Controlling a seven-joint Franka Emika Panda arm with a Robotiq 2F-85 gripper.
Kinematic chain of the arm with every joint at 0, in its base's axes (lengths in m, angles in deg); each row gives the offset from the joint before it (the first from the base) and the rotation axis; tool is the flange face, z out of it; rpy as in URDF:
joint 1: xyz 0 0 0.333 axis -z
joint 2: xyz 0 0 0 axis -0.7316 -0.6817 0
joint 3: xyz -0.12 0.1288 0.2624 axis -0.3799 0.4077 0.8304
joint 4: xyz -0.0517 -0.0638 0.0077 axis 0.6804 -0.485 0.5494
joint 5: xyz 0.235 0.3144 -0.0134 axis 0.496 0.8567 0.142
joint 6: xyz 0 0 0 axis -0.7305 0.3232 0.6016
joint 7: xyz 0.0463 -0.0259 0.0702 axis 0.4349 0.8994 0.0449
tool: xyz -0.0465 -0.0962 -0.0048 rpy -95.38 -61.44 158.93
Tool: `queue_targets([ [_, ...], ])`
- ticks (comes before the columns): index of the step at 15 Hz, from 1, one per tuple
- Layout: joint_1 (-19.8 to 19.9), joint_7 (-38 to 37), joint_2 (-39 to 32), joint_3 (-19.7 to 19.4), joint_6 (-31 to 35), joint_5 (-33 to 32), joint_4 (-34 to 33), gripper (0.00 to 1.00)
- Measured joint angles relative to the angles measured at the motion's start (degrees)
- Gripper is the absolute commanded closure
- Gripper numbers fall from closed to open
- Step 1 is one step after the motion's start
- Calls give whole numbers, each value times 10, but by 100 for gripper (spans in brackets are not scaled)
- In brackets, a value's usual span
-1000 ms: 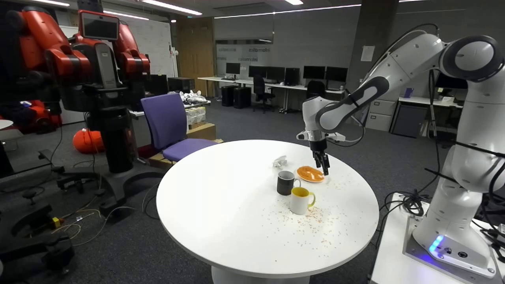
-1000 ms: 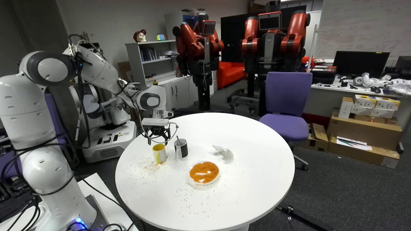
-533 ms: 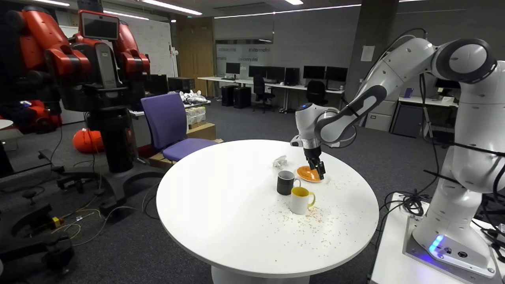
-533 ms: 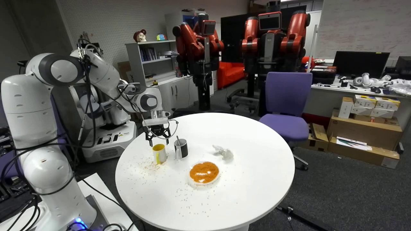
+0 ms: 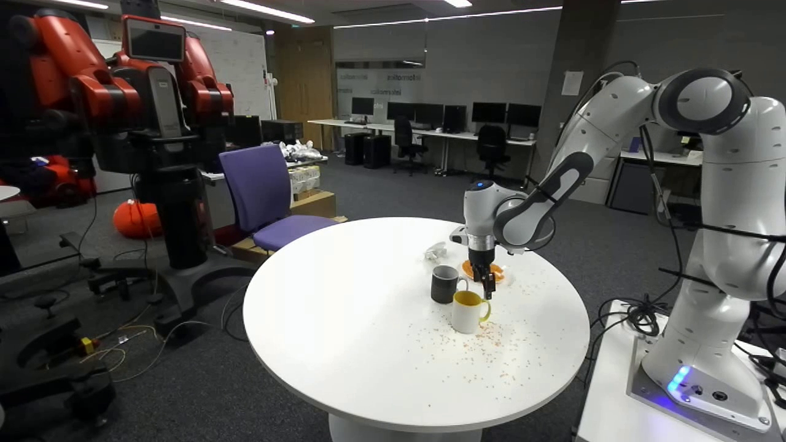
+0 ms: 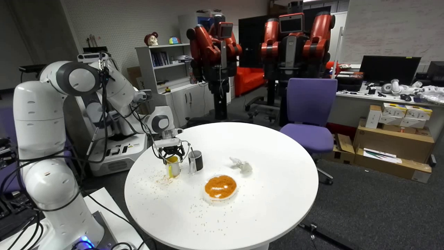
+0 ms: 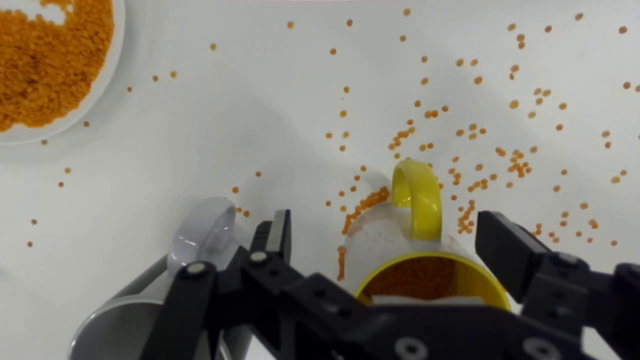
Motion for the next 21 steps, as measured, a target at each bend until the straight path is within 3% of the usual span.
queue_targets([
  [4,5,2,-27,0,50,11,5,1],
  [5,6,4,-32,1,58,11,5,8],
  [8,12,12,-41,6,71,15,3,16],
  [11,20,31,-43,16,71,32,1,51],
  [17,30,62,-43,29,71,56,0,96],
  [18,30,64,-43,30,71,58,-1,100],
  [21,30,66,-44,31,71,62,-3,95],
])
